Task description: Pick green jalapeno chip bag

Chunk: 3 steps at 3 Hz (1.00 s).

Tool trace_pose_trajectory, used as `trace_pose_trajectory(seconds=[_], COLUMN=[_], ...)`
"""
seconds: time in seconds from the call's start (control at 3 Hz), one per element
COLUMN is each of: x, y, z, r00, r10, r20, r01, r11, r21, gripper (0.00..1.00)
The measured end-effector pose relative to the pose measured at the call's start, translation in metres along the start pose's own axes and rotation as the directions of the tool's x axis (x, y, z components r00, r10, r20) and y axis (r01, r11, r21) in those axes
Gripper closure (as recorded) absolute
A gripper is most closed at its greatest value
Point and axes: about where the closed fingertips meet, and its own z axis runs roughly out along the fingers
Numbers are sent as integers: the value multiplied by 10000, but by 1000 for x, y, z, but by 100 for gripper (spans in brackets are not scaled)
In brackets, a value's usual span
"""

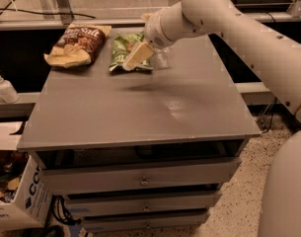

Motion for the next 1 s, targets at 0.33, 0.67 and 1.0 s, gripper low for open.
trace_pose_trajectory(seconds=[0.33,0.67,1.0], x=[6,15,23], y=[3,3,5], z=[27,47,59], r00=[9992,9972,9949], r10=[251,473,660], r20=[-306,-572,-757], r01=[-258,-493,-693], r11=[9994,9982,9967], r21=[-240,-342,-415], gripper=[0,0,0])
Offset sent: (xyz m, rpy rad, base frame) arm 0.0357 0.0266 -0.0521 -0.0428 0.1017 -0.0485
